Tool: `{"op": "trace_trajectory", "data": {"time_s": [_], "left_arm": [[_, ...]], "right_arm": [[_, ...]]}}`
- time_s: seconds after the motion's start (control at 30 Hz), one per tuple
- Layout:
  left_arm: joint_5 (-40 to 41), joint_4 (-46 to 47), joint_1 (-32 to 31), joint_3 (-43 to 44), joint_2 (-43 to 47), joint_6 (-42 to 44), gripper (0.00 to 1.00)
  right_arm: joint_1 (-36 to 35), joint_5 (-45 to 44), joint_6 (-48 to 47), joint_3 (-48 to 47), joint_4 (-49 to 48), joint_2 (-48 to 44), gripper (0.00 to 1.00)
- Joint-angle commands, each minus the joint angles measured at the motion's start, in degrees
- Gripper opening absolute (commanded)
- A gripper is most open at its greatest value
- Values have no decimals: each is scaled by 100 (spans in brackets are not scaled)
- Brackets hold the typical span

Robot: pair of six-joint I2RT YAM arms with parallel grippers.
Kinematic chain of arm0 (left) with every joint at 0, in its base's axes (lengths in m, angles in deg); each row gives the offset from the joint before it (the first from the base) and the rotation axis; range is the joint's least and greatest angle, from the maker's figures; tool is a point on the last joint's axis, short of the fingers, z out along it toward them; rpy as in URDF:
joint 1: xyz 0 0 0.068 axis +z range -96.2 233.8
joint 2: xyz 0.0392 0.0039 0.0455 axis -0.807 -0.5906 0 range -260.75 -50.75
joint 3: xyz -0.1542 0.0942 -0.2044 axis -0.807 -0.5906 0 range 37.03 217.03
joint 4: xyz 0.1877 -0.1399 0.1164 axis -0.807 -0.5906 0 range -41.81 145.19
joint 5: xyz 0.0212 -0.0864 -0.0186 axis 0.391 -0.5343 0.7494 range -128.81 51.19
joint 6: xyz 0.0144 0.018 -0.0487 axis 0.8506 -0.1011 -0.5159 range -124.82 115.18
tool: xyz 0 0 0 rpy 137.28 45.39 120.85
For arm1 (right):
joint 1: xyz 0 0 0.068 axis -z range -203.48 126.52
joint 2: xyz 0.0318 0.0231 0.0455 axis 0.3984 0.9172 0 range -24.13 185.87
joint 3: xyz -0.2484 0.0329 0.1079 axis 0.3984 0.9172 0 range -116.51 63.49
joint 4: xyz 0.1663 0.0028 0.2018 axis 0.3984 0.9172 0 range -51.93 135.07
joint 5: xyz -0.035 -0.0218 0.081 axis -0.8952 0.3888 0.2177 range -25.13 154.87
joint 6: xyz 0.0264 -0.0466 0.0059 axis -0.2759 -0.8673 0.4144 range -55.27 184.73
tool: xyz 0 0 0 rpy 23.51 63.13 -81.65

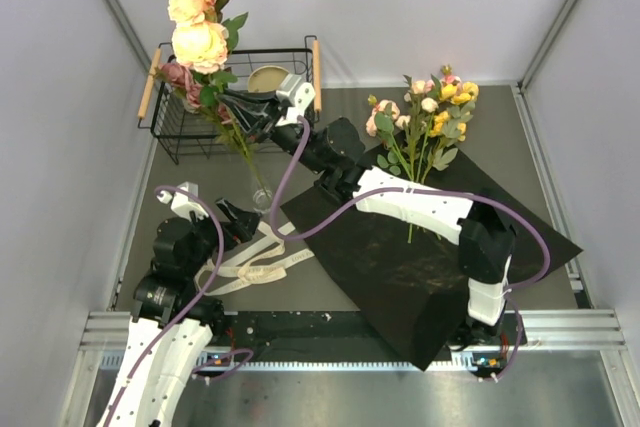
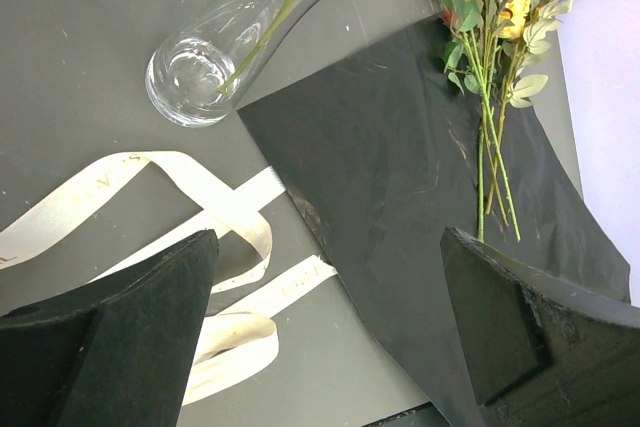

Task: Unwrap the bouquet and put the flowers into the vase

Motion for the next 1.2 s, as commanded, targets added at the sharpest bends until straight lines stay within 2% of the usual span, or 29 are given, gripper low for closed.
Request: {"op": "trace_trajectory", "data": {"time_s": [0.0, 0.4, 0.6, 0.9, 1.17], "left_arm": [[61, 33, -5, 215, 24, 99, 99], [60, 59, -5, 188, -2, 117, 99], [-54, 498, -5, 65, -186, 82, 98], [297, 753, -5, 302, -916, 407, 91], [359, 780, -5, 109, -662, 434, 91]], "right_arm": [[-86, -71, -27, 72, -311, -41, 0], [-95, -317, 157, 801, -688, -129, 0], [-86, -388, 183, 1083, -926, -68, 0], [-77, -537, 175, 864, -751, 231, 0], [-42, -493, 157, 398, -548, 336, 0]]}}
